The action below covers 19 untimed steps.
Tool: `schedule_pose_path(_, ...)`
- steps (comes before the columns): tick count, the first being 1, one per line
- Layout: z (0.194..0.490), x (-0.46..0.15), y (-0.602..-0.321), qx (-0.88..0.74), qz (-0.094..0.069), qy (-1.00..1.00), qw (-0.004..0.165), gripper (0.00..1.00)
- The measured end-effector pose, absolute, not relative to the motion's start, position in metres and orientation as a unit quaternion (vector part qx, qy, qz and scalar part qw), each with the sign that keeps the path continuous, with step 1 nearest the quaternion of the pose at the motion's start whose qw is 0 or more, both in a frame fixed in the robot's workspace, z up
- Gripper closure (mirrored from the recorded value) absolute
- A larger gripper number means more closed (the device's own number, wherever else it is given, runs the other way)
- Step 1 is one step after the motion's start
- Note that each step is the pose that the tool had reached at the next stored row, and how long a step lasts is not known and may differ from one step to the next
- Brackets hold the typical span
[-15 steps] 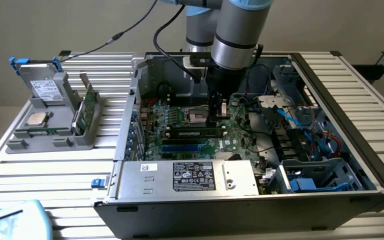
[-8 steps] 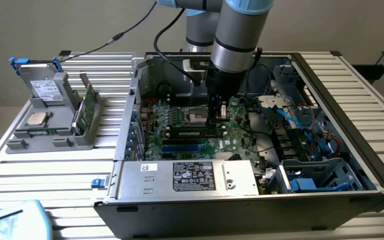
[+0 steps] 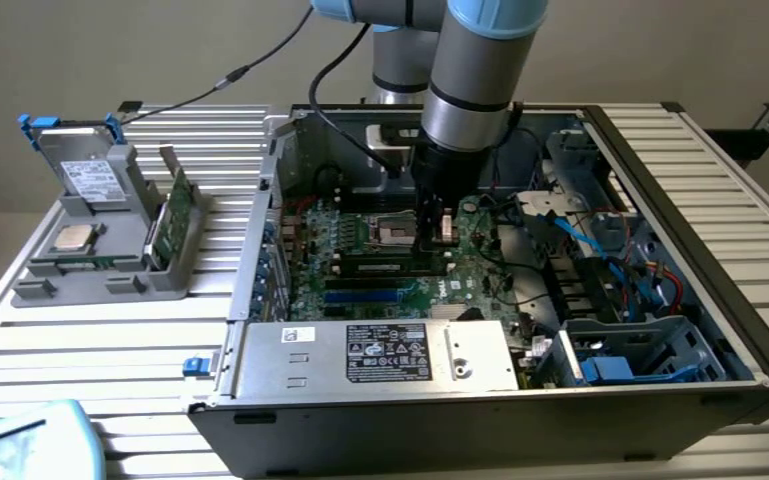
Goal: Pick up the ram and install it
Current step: 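Press down the ram until it locks into place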
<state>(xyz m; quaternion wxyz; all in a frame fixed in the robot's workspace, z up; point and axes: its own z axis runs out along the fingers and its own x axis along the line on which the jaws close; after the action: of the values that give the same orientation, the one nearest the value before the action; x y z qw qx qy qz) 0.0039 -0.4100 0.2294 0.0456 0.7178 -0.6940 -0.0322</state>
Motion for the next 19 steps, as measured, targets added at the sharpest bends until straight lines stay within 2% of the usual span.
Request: schedule_pose_path(19,0.2271,0.0036,-0.4098,0.718,-0.032,-0.694,0.045,0.89)
